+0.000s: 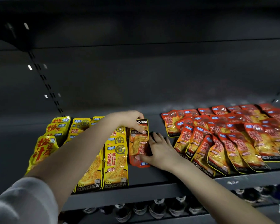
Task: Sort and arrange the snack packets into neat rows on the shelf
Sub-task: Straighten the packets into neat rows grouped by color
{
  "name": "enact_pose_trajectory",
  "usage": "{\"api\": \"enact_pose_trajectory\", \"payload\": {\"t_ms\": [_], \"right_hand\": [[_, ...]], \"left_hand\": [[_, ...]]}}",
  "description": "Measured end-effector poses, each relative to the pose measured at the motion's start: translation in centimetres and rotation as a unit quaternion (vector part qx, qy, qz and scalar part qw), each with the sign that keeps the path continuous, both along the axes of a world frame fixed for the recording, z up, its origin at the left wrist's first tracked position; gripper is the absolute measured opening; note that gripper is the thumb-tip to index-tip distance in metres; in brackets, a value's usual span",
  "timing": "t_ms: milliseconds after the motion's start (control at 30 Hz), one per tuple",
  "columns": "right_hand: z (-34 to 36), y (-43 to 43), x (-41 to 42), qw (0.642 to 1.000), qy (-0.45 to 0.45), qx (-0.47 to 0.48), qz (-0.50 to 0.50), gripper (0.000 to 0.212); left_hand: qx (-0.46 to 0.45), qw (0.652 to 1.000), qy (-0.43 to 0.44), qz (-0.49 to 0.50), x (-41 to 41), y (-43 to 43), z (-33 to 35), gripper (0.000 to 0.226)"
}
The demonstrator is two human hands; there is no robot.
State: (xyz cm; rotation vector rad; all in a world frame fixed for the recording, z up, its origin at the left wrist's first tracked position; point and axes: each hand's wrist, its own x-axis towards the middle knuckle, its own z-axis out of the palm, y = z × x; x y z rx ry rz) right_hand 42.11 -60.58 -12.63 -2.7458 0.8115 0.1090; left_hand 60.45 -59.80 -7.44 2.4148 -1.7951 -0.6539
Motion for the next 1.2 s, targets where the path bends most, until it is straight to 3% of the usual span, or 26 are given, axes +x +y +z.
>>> {"api": "enact_pose_trajectory", "payload": {"t_ms": [233, 333, 533, 600, 667, 733, 833, 867, 933, 1000, 1067, 1133, 1200], "right_hand": [[0.0, 0.0, 0.0, 1.000, -0.023, 0.012, -0.016, 0.093], [-0.1, -0.2, 0.0, 0.997, -0.077, 0.016, -0.023, 0.095], [1.8, -2.0, -0.9, 0.937, -0.269, 0.212, -0.065, 0.086], [2.4, -3.3, -0.9, 0.910, -0.310, 0.258, -0.097, 0.076], [2.6, -4.5, -0.7, 0.862, -0.359, 0.334, -0.128, 0.061], [2.7, -5.0, -0.6, 0.790, -0.405, 0.438, -0.141, 0.045], [3.1, -4.7, -0.1, 0.676, -0.489, 0.534, -0.135, 0.034], [3.0, -4.7, 0.2, 0.642, -0.518, 0.548, -0.143, 0.030], [2.8, -4.6, 0.6, 0.585, -0.555, 0.566, -0.173, 0.024], [2.6, -4.7, 0.7, 0.558, -0.565, 0.575, -0.197, 0.023], [2.8, -4.9, 0.6, 0.571, -0.561, 0.564, -0.204, 0.020], [3.1, -5.3, 0.3, 0.608, -0.557, 0.531, -0.196, 0.014], [3.8, -5.8, -0.1, 0.684, -0.539, 0.460, -0.172, 0.014]], "left_hand": [[-0.039, 0.992, 0.118, 0.017, -0.2, 0.1, -0.1, 0.037], [-0.072, 0.981, 0.175, 0.051, -0.1, 0.4, -0.1, 0.033], [-0.166, 0.908, 0.337, 0.184, 1.2, 1.9, 1.0, 0.024], [-0.220, 0.858, 0.399, 0.237, 1.2, 2.5, 1.0, 0.024], [-0.290, 0.782, 0.463, 0.301, 0.9, 2.9, 0.7, 0.034], [-0.355, 0.691, 0.524, 0.350, -0.4, 3.1, 0.0, 0.043], [-0.407, 0.551, 0.605, 0.406, -4.4, 3.1, -1.4, 0.025], [-0.406, 0.515, 0.628, 0.420, -5.9, 3.1, -1.9, 0.025], [-0.391, 0.476, 0.652, 0.441, -8.1, 3.2, -2.9, 0.026], [-0.381, 0.473, 0.658, 0.446, -9.2, 3.5, -3.6, 0.019], [-0.400, 0.514, 0.620, 0.438, -9.5, 3.9, -3.9, 0.015], [-0.459, 0.610, 0.510, 0.395, -9.0, 4.4, -3.5, 0.025], [-0.505, 0.734, 0.352, 0.288, -8.0, 5.1, -2.2, 0.046]]}}
